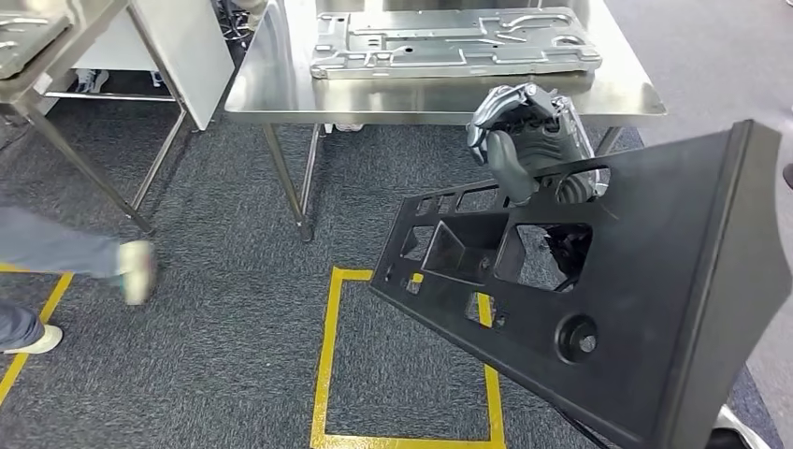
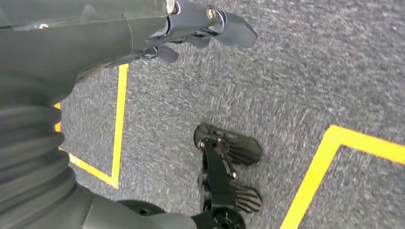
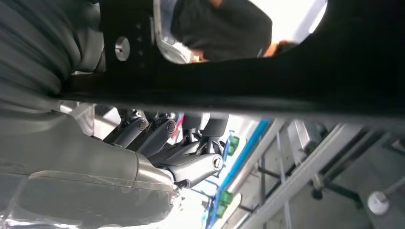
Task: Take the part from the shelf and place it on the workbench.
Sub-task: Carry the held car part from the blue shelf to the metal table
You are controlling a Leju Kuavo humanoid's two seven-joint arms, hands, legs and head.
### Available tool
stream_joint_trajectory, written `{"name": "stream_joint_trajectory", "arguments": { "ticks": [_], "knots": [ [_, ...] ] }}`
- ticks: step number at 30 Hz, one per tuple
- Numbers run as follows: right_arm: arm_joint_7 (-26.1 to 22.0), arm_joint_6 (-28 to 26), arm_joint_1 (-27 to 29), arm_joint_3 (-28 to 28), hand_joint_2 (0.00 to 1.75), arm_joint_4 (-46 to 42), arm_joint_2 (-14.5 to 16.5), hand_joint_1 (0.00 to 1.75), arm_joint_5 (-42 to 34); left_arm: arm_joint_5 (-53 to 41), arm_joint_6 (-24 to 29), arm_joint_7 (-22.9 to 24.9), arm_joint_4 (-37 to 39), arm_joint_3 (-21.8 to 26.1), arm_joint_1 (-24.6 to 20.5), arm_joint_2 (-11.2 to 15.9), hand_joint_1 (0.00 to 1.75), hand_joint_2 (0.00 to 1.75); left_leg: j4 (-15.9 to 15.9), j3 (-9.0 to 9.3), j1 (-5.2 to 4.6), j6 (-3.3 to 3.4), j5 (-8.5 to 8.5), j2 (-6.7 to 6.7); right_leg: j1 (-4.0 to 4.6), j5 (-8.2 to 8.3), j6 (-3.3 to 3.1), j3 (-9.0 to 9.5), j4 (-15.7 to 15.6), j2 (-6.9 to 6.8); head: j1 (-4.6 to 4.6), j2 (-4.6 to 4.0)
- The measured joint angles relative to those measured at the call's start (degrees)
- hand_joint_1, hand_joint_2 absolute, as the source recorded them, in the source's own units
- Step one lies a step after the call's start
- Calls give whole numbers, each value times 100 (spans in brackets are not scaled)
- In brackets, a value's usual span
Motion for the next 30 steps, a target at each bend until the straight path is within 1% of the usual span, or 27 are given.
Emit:
{"name": "stream_joint_trajectory", "arguments": {
  "ticks": [1,2,4,5,6,7,8,9,10,11,12,14,15,16,17,18,19,20,21,22,23,24,25,26,27,28,30],
  "knots": [
    [-8,1,-1,-8,175,-12,3,175,28,-6,-3,-7,-1,0,-3,2,0,175,151,-55,10,-24,-94,-29,-14,-6,-37,33,-24,23,-11,0],
    [-14,1,1,-11,175,-23,9,175,68,-14,-5,-13,-1,0,-4,4,0,175,442,-190,20,-43,-236,-79,-22,-17,-69,69,-40,43,-25,0],
    [-14,2,13,-11,175,-28,15,175,137,-29,-11,-22,-1,0,2,6,0,175,1267,-641,24,-65,-536,-150,-6,-53,-111,110,-43,89,-43,0],
    [-12,5,21,-11,175,-27,16,175,155,-32,-16,-27,-1,0,11,7,0,175,1586,-853,24,-71,-590,-163,3,-72,-120,130,-41,118,-43,0],
    [-11,9,24,-12,175,-26,16,175,161,-32,-23,-34,-1,0,19,8,0,175,1698,-971,24,-68,-529,-167,13,-94,-122,156,-40,144,-43,0],
    [-10,16,23,-14,175,-25,16,175,161,-32,-29,-41,-1,0,25,8,0,175,1565,-970,24,-56,-349,-168,21,-119,-120,192,-38,167,-45,0],
    [-6,26,19,-15,175,-25,16,175,160,-32,-33,-49,-1,0,29,11,0,175,1232,-865,22,-32,-92,-170,29,-148,-115,238,-37,184,-44,-1],
    [3,36,12,-17,175,-22,16,175,156,-32,-36,-56,-1,0,30,18,0,175,811,-709,18,4,155,-177,36,-179,-107,283,-36,196,-44,-1],
    [15,49,-1,-20,175,-19,16,175,148,-33,-38,-60,-1,0,26,27,0,175,430,-550,10,37,323,-184,52,-210,-92,317,-26,210,-42,-1],
    [32,59,-15,-22,175,-13,15,175,136,-33,-42,-64,-1,0,22,38,0,175,181,-444,1,65,407,-191,62,-232,-74,333,-19,218,-39,-1],
    [50,66,-27,-25,175,-7,15,175,122,-34,-45,-67,-1,0,17,45,0,175,64,-392,-12,90,414,-196,64,-248,-49,336,-14,226,-40,0],
    [79,70,-40,-29,175,1,14,175,104,-34,-48,-73,-1,0,12,51,0,175,26,-366,-18,138,397,-196,56,-270,12,333,-15,229,-42,1],
    [88,70,-46,-34,175,2,12,175,101,-34,-49,-75,-1,0,11,51,0,175,1,-348,-9,170,401,-194,50,-298,48,328,15,223,-40,1],
    [92,70,-59,-41,175,2,7,175,100,-34,-49,-76,-1,1,9,52,0,175,-26,-325,3,201,405,-190,45,-372,81,280,133,215,-28,1],
    [93,69,-71,-50,175,2,3,175,98,-34,-50,-78,-1,1,7,51,0,175,-50,-301,18,226,407,-185,35,-496,114,167,373,205,-18,1],
    [95,64,-78,-56,175,3,-2,175,98,-34,-50,-79,-1,1,5,51,0,175,-57,-287,18,242,397,-181,13,-655,143,-15,732,196,-7,0],
    [102,53,-78,-60,175,3,-5,175,100,-34,-51,-81,-1,1,4,51,0,175,-56,-277,19,253,383,-177,-12,-815,169,-244,1146,192,2,0],
    [120,32,-71,-61,175,4,-8,175,109,-34,-51,-83,-1,1,5,51,0,175,-53,-266,20,254,366,-176,-37,-908,192,-451,1488,187,3,-1],
    [150,8,-63,-61,175,4,-13,175,126,-34,-54,-87,-1,1,8,51,0,175,-50,-250,23,249,346,-176,-60,-900,211,-580,1660,181,2,-1],
    [189,-15,-61,-61,175,4,-20,175,142,-36,-56,-91,-1,2,11,50,0,175,-47,-226,28,239,322,-177,-81,-778,226,-596,1606,173,4,-1],
    [232,-30,-67,-61,175,4,-29,175,158,-38,-58,-94,-1,2,14,48,0,175,-42,-191,34,221,293,-178,-101,-557,237,-488,1314,157,3,-1],
    [266,-38,-78,-61,175,5,-39,175,167,-40,-60,-97,-1,2,15,47,0,175,-36,-153,40,197,260,-180,-116,-315,244,-309,889,130,4,-1],
    [287,-41,-93,-60,175,9,-47,175,170,-43,-60,-100,-1,3,14,48,0,175,-25,-123,36,162,223,-184,-111,-149,242,-132,493,104,8,-1],
    [302,-44,-108,-60,175,16,-53,175,174,-45,-59,-103,-1,3,11,49,0,175,-18,-101,31,124,191,-185,-102,-52,224,-3,203,88,4,-1],
    [307,-48,-118,-58,175,24,-57,175,175,-48,-59,-107,-1,4,9,51,0,175,-16,-89,24,86,164,-185,-85,-43,196,58,64,83,2,-1],
    [312,-51,-124,-57,175,34,-63,175,176,-50,-59,-109,-1,4,8,52,0,175,-22,-79,21,47,146,-181,-64,-81,157,70,48,95,-2,-1],
    [319,-57,-134,-56,175,46,-75,175,179,-51,-59,-113,-1,3,4,52,0,175,-21,-45,38,-25,104,-171,-62,-101,73,100,29,118,-8,-1]
  ]
}}
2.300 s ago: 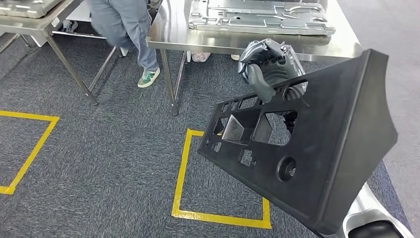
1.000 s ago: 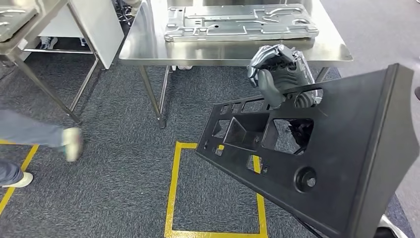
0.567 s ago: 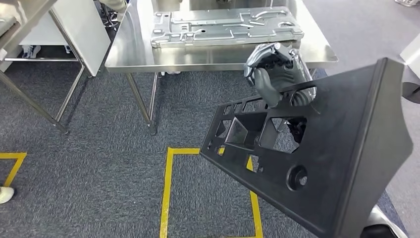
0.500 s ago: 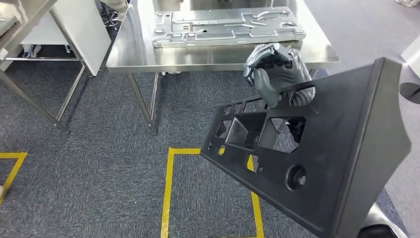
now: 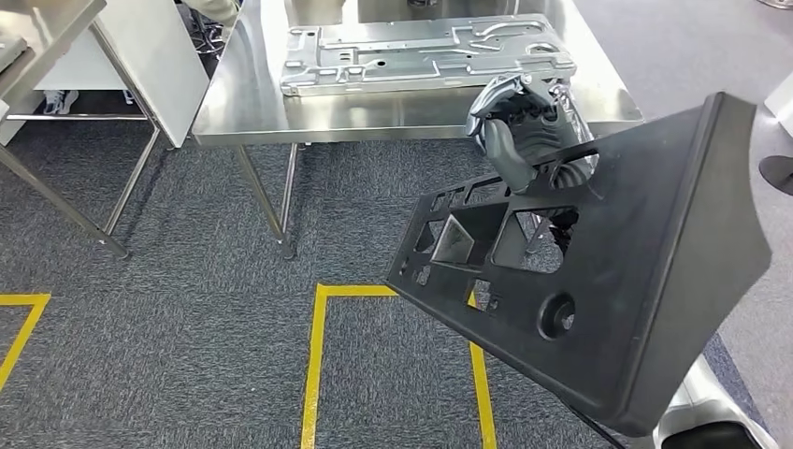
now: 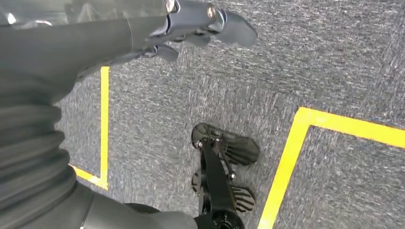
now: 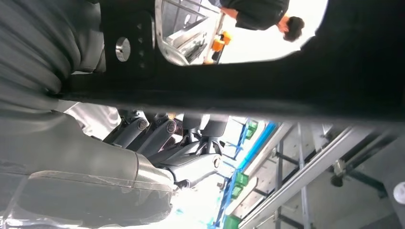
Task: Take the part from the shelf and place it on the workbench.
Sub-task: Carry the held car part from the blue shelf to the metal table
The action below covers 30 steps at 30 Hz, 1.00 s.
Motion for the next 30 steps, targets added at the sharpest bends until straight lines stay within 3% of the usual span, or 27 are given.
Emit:
{"name": "stream_joint_trajectory", "arguments": {
  "ticks": [2,5,6,7,8,10,11,12,16,18,20,21,22,23,25,26,28,30],
  "knots": [
    [3,-2,-20,2,175,4,-7,175,-1,0,0,-4,0,0,-4,-1,0,175,296,-113,20,-53,-154,-1,-8,-24,-84,70,-34,7,-29,0],
    [8,-1,-22,18,175,20,-8,175,-2,0,0,-7,0,1,5,-1,0,175,1432,-756,28,-76,-545,-6,25,-100,-156,166,-41,16,-56,0],
    [12,-1,-12,24,175,29,-8,175,-2,0,0,-7,0,2,13,-2,0,175,1682,-944,26,-70,-556,-7,43,-133,-166,204,-41,25,-56,0],
    [17,-1,-5,27,175,37,-8,175,-2,0,0,-7,0,2,20,-2,0,175,1717,-1034,22,-54,-448,-8,63,-171,-171,252,-41,35,-56,0],
    [23,-1,-1,30,175,43,-7,175,-3,0,0,-7,0,3,24,-3,0,175,1521,-1011,14,-23,-233,-9,82,-213,-173,310,-41,43,-57,0],
    [34,-1,-1,30,175,45,-6,175,-4,0,0,-8,-1,7,24,5,0,175,752,-736,-26,79,261,-17,114,-305,-164,434,-42,52,-53,0],
    [40,-2,-5,30,175,46,-5,175,-4,0,0,-10,-1,10,20,9,0,175,426,-599,-51,129,390,-20,123,-345,-145,474,-42,59,-45,0],
    [46,-4,-6,30,175,47,-5,175,-3,1,0,-13,-2,15,18,15,0,175,222,-508,-75,169,436,-23,122,-372,-119,501,-51,63,-36,0],
    [74,-26,13,24,175,43,-5,175,1,0,0,-18,-3,31,22,21,0,175,1,-333,-73,271,377,-30,101,-388,6,510,81,65,-19,1],
    [77,-41,-7,9,175,35,-4,175,3,0,0,-18,-2,35,12,21,0,175,-53,-237,-51,309,353,-31,80,-583,55,270,524,60,6,1],
    [78,-50,2,1,175,36,-3,175,3,-1,0,-18,-2,36,3,20,0,175,-57,-194,-49,325,305,-30,45,-857,117,-212,1256,57,28,1],
    [79,-50,22,1,175,38,-3,175,3,-2,0,-18,-2,36,5,18,0,175,-55,-171,-47,321,279,-31,24,-913,145,-422,1518,56,28,1],
    [84,-49,40,1,175,39,-3,175,-1,-3,0,-18,-2,36,11,14,0,175,-52,-140,-44,313,249,-33,4,-852,170,-538,1584,52,30,1],
    [94,-42,51,-2,175,40,-3,175,-16,-5,0,-18,-2,36,17,8,0,175,-48,-98,-37,299,216,-34,-13,-666,190,-536,1419,44,32,1],
    [151,3,55,-13,175,43,-3,175,-99,-16,0,-18,-2,37,21,-4,0,175,-41,-4,-26,253,137,-37,-37,-129,204,-288,642,9,35,1],
    [189,28,55,-20,175,45,-3,175,-153,-22,0,-18,-2,38,16,-7,0,175,-34,26,-26,222,104,-39,-29,4,182,-172,296,-10,39,0],
    [269,38,68,-30,175,51,-2,175,-233,-31,1,-18,-2,42,10,-9,0,175,-23,47,-34,144,66,-35,-1,53,91,-80,-1,-27,41,0],
    [339,-19,90,-57,175,49,-3,175,-256,-38,1,-18,-3,45,15,-11,0,175,10,65,-34,58,51,-28,6,54,-15,-40,-26,-14,36,1]
  ]
}}
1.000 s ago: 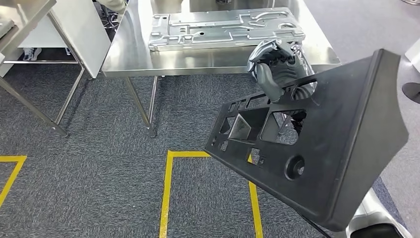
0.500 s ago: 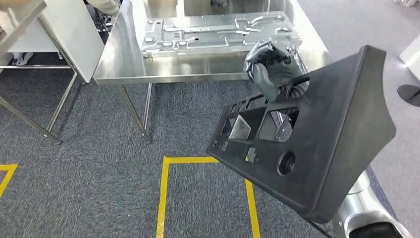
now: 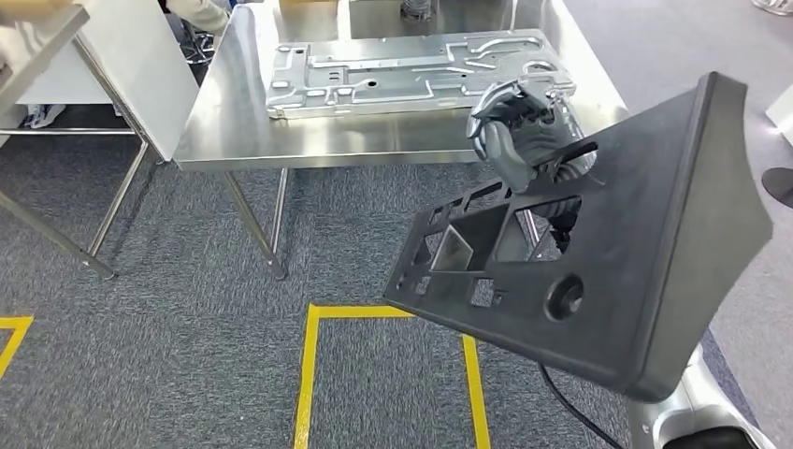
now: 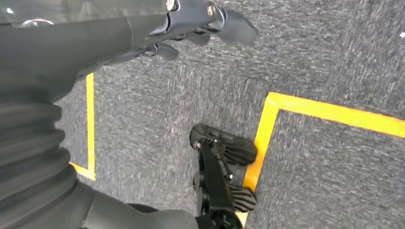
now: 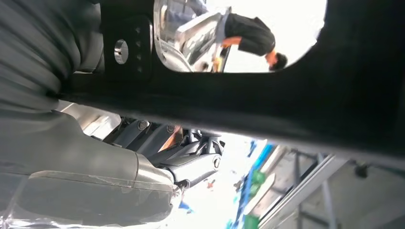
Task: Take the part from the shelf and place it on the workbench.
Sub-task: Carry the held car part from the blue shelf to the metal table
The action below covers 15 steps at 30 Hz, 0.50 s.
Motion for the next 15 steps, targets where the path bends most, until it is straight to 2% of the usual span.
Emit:
{"name": "stream_joint_trajectory", "arguments": {
  "ticks": [2,3,6,7,8,9,10,11,13,15],
  "knots": [
    [32,-2,-4,-27,175,-16,-3,175,21,-16,-2,-4,-1,2,-3,-1,0,175,229,-69,13,-54,-78,0,-12,-2,-74,81,-21,9,-15,0],
    [37,47,-13,-32,175,-25,-4,175,27,-26,-3,-7,-2,2,-11,-1,0,175,491,-205,22,-68,-179,-1,-12,-15,-103,117,-27,12,-25,0],
    [56,245,-5,-39,175,-32,-11,175,-20,-48,-11,-8,-2,2,-7,-1,0,175,1529,-855,30,-104,-563,-3,21,-93,-150,195,-28,31,-54,-1],
    [69,293,4,-44,175,-32,-13,175,-36,-50,-16,-5,-2,3,2,-1,0,175,1645,-992,29,-100,-577,-3,35,-127,-155,234,-28,40,-59,-1],
    [85,331,8,-50,175,-36,-14,175,-39,-49,-23,-3,-2,5,8,-1,0,175,1550,-1029,27,-79,-472,-3,49,-164,-158,284,-28,48,-62,-1],
    [106,354,7,-56,175,-43,-15,175,-32,-48,-30,-1,-2,9,12,-1,0,175,1249,-961,22,-40,-248,-3,62,-203,-158,342,-28,53,-63,-1],
    [124,364,3,-63,175,-51,-16,175,-21,-44,-36,0,-2,15,14,1,0,175,828,-835,11,12,48,-4,71,-244,-156,395,-30,55,-65,-1],
    [140,367,-3,-71,175,-58,-17,175,-6,-39,-43,0,-1,23,13,4,0,175,463,-724,-8,48,250,-3,82,-279,-145,437,-28,58,-63,-1],
    [160,359,-15,-90,175,-62,-18,175,32,-30,-53,-1,-1,38,13,10,0,175,80,-605,-51,96,421,-5,87,-333,-100,462,-29,71,-64,-1],
    [166,351,-30,-107,175,-64,-19,175,79,-27,-57,-8,-2,46,16,10,0,175,51,-569,-62,128,411,-11,92,-374,-29,482,-46,82,-67,0]
  ]
}}
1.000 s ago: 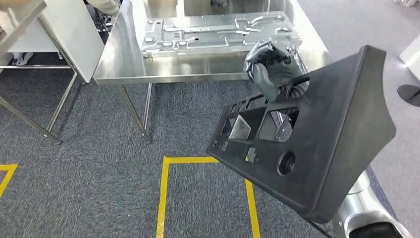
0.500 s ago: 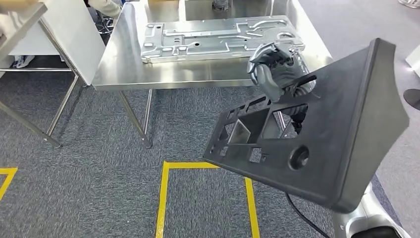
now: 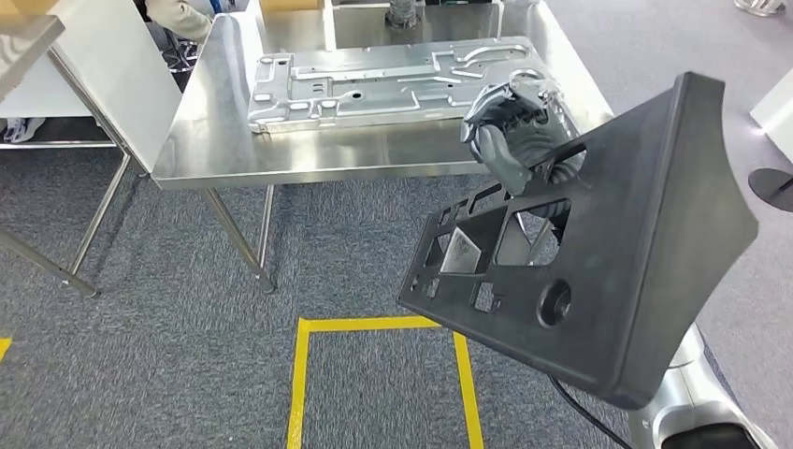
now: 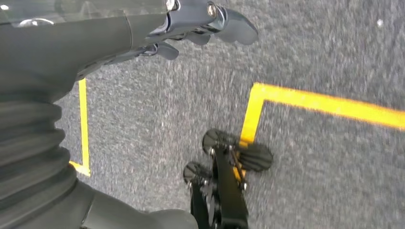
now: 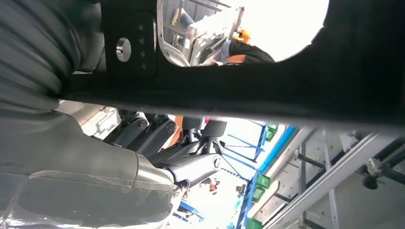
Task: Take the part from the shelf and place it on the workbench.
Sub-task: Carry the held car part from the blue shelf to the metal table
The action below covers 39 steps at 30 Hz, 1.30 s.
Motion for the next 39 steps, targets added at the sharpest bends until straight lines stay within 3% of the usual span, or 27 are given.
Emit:
{"name": "stream_joint_trajectory", "arguments": {
  "ticks": [2,3,6,7,8,10,12,13,16,18,19,21,22,23,24,26,28,31,33,34,36,37,38,39],
  "knots": [
    [-19,2,-23,-22,175,-8,-13,175,34,-2,-7,-15,0,3,0,-5,0,175,-71,94,31,52,30,0,0,-87,68,-2,111,-6,13,1],
    [-37,3,-36,-34,175,-12,-22,175,43,-5,-13,-21,0,4,-6,-8,0,175,-106,145,51,77,23,1,-4,-186,99,-97,324,-10,23,1],
    [-70,5,-8,-57,175,-11,-57,175,53,-19,-28,-27,0,4,-17,-13,0,175,-117,223,57,119,-62,1,-59,-558,176,-806,1449,-16,41,-1],
    [-73,6,14,-59,175,-10,-69,175,55,-21,-31,-27,0,4,-12,-15,0,175,-110,249,58,116,-98,-1,-77,-551,196,-995,1662,-19,40,-1],
    [-83,6,29,-62,175,-10,-81,175,55,-25,-31,-27,0,4,-6,-17,0,175,-100,287,58,109,-137,-4,-93,-411,210,-1062,1633,-25,41,-1],
    [-120,7,40,-78,175,-12,-101,175,55,-34,-31,-28,1,4,0,-21,0,175,-83,388,59,81,-230,-12,-120,127,214,-870,962,-50,41,-1],
    [-162,9,52,-97,175,-21,-122,175,56,-40,-28,-28,1,5,-5,-22,0,175,-62,459,42,26,-321,-22,-105,467,183,-602,263,-75,38,-1],
    [-177,11,67,-102,175,-34,-132,175,57,-42,-25,-28,0,6,-6,-22,0,175,-59,471,35,-7,-352,-25,-91,500,157,-544,107,-80,37,-1],
    [-196,15,108,-116,175,-88,-164,175,62,-43,-16,-27,0,8,-6,-22,0,175,-74,511,39,-111,-421,-17,-82,438,59,-498,35,-57,35,-1],
    [-204,24,99,-126,175,-121,-178,175,57,-40,-5,-24,0,11,-12,-20,0,175,176,425,51,-167,-564,-12,-106,408,-15,-404,-22,-55,20,-1],
    [-209,36,92,-121,175,-133,-179,175,41,-38,3,-20,0,17,-15,-19,0,175,491,265,63,-187,-696,-14,-109,382,-42,-353,-40,-60,10,0],
    [-211,85,76,-101,175,-134,-179,175,-49,-37,16,-13,0,36,-11,-20,0,175,1323,-229,73,-220,-950,-15,-99,311,-74,-274,-44,-62,0,0],
    [-197,113,68,-87,175,-133,-179,175,-116,-38,17,-12,0,45,-5,-21,0,175,1602,-436,77,-230,-968,-15,-95,270,-75,-228,-43,-59,-1,0],
    [-171,137,49,-72,175,-131,-179,175,-189,-40,17,-12,0,54,1,-22,0,175,1665,-545,79,-234,-864,-14,-93,228,-73,-176,-42,-56,0,-1],
    [-138,153,17,-52,175,-129,-177,175,-256,-41,17,-12,0,62,4,-22,0,175,1483,-532,81,-230,-645,-14,-93,183,-66,-116,-40,-53,-2,-1],
    [-68,170,-85,8,175,-115,-162,175,-366,-40,17,-14,0,84,3,-17,0,175,692,-270,76,-196,-97,-15,-87,79,-37,11,-33,-49,0,-1],
    [-27,173,-203,96,175,-78,-119,175,-437,-38,17,-20,0,105,-7,-12,0,175,106,-46,52,-139,134,-16,-70,-6,17,70,-22,-34,2,-1],
    [-11,145,-309,228,175,-1,-2,175,-498,-40,17,-22,0,114,-24,-12,0,175,-16,19,43,-48,66,-17,-63,-72,109,99,-48,-30,-1,0],
    [-17,124,-371,294,175,50,75,175,-522,-42,17,-24,0,117,-30,-13,0,175,-71,109,70,21,32,-23,-70,-190,168,43,156,-39,19,1],
    [-23,117,-399,321,175,75,109,175,-532,-44,17,-24,0,119,-36,-14,0,175,-95,158,81,49,11,-25,-78,-309,191,-105,449,-41,28,1],
    [-32,115,-426,372,175,129,165,175,-546,-46,17,-25,0,125,-48,-14,0,175,-98,214,75,83,-51,-29,-86,-571,223,-622,1281,-43,44,1],
    [-33,114,-422,398,175,156,189,175,-548,-46,17,-25,0,127,-47,-14,0,175,-96,247,73,86,-87,-34,-91,-610,232,-872,1603,-43,45,0],
    [-33,114,-418,422,175,182,208,175,-549,-46,17,-25,0,130,-42,-14,0,175,-93,291,72,84,-127,-41,-94,-532,233,-1027,1726,-43,48,0],
    [-33,113,-418,444,175,205,224,175,-549,-46,17,-25,0,131,-35,-14,0,175,-91,349,71,78,-172,-50,-95,-324,223,-1064,1608,-43,50,0]
  ]
}}
